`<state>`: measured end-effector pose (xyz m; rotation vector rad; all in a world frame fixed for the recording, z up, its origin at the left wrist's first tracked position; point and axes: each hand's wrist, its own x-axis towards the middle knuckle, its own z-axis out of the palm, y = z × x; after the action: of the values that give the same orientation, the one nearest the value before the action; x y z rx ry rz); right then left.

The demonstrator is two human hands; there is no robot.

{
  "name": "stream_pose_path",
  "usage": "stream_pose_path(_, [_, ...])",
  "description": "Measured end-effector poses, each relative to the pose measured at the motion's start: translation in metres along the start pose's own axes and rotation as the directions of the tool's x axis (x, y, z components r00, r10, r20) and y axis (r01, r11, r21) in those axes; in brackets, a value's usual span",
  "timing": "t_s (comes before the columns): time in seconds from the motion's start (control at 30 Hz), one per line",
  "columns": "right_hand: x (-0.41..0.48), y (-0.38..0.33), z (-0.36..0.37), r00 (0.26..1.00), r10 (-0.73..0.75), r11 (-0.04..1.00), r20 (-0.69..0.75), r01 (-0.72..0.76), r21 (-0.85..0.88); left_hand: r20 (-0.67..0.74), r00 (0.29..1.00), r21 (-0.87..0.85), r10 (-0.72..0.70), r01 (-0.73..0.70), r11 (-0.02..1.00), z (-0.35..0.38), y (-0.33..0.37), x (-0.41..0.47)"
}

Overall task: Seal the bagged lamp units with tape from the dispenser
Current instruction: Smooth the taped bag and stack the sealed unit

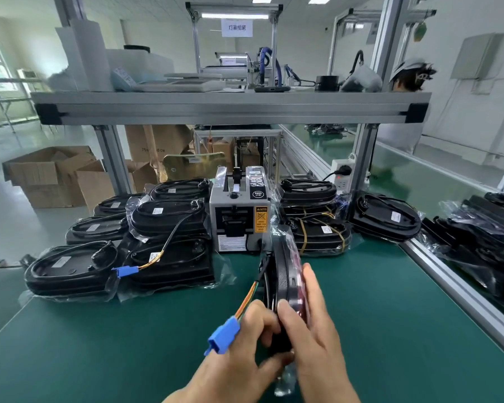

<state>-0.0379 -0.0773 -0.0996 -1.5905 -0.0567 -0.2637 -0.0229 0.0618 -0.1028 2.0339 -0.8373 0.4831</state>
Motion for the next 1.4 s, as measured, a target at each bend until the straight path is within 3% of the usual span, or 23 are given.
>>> stream_pose_path(0.13, [-0.003, 0.005, 0.004, 0.996, -0.08, 0.983, -0.047, 0.071, -0.167, 0.058, 0.998, 0.007, -0.001, 0.0, 1.0, 0.008, -0.006, -0.013])
stream_pose_path(0.23, [-0.002, 0.009, 0.002, 0.992, -0.096, 0.979, -0.084, 0.079, -0.19, 0.142, 0.99, 0.133, 0.011, -0.031, 0.991, -0.004, -0.017, -0.023])
stream_pose_path(0.3, [-0.001, 0.011, 0.001, 0.986, -0.119, 0.978, -0.118, 0.095, -0.186, 0.223, 0.969, 0.179, -0.108, 0.068, 0.981, -0.017, -0.032, -0.022])
stream_pose_path(0.37, [-0.001, 0.013, 0.001, 0.982, -0.133, 0.978, -0.134, 0.108, -0.178, 0.136, 0.978, 0.212, -0.16, 0.129, 0.969, -0.026, -0.051, -0.011])
stream_pose_path(0.43, [-0.001, 0.015, 0.003, 0.979, -0.149, 0.976, -0.137, 0.124, -0.179, -0.034, 0.954, 0.156, -0.298, 0.3, 0.941, -0.03, -0.065, 0.013])
stream_pose_path(0.5, [0.001, 0.015, 0.004, 0.977, -0.163, 0.973, -0.14, 0.136, -0.187, -0.148, 0.844, -0.026, -0.516, 0.518, 0.855, -0.029, -0.074, 0.051])
stream_pose_path(0.57, [0.003, 0.015, 0.005, 0.977, -0.168, 0.973, -0.135, 0.142, -0.181, -0.16, 0.694, -0.281, -0.702, 0.65, 0.706, -0.025, -0.087, 0.093])
stream_pose_path(0.63, [0.004, 0.014, 0.006, 0.978, -0.164, 0.973, -0.127, 0.14, -0.182, -0.107, 0.504, -0.551, -0.857, 0.687, 0.473, -0.022, -0.1, 0.133])
stream_pose_path(0.7, [0.004, 0.015, 0.007, 0.976, -0.175, 0.971, -0.133, 0.149, -0.185, -0.042, 0.337, -0.673, -0.94, 0.686, 0.276, -0.017, -0.111, 0.159])
stream_pose_path(0.73, [0.004, 0.016, 0.007, 0.974, -0.182, 0.97, -0.138, 0.155, -0.185, -0.007, 0.286, -0.701, -0.958, 0.682, 0.209, -0.015, -0.115, 0.168])
stream_pose_path(0.9, [0.005, 0.017, 0.007, 0.967, -0.196, 0.971, -0.165, 0.167, -0.173, 0.121, 0.168, -0.752, -0.978, 0.659, 0.02, -0.009, -0.125, 0.184])
stream_pose_path(1.03, [0.007, 0.018, 0.007, 0.965, -0.207, 0.967, -0.159, 0.178, -0.181, 0.109, 0.113, -0.814, -0.988, 0.58, -0.024, -0.006, -0.124, 0.194])
stream_pose_path(1.17, [0.007, 0.019, 0.004, 0.967, -0.204, 0.97, -0.153, 0.179, -0.162, 0.028, 0.148, -0.88, -0.989, 0.472, 0.046, 0.001, -0.115, 0.191])
stream_pose_path(1.23, [0.007, 0.019, 0.001, 0.972, -0.185, 0.977, -0.148, 0.166, -0.135, -0.061, 0.166, -0.886, -0.984, 0.444, 0.13, 0.0, -0.103, 0.182])
stream_pose_path(1.27, [0.006, 0.02, -0.001, 0.975, -0.173, 0.98, -0.141, 0.156, -0.121, -0.069, 0.233, -0.861, -0.97, 0.477, 0.176, -0.004, -0.094, 0.175])
stream_pose_path(1.3, [0.006, 0.02, -0.002, 0.977, -0.165, 0.983, -0.136, 0.15, -0.109, -0.029, 0.343, -0.828, -0.939, 0.519, 0.214, -0.009, -0.084, 0.167])
stream_pose_path(1.37, [0.005, 0.021, -0.004, 0.978, -0.159, 0.984, -0.133, 0.147, -0.096, 0.166, 0.592, -0.758, -0.789, 0.588, 0.281, -0.021, -0.059, 0.145])
stream_pose_path(1.4, [0.005, 0.022, -0.004, 0.979, -0.159, 0.984, -0.127, 0.148, -0.095, 0.278, 0.677, -0.719, -0.682, 0.617, 0.32, -0.027, -0.046, 0.133])
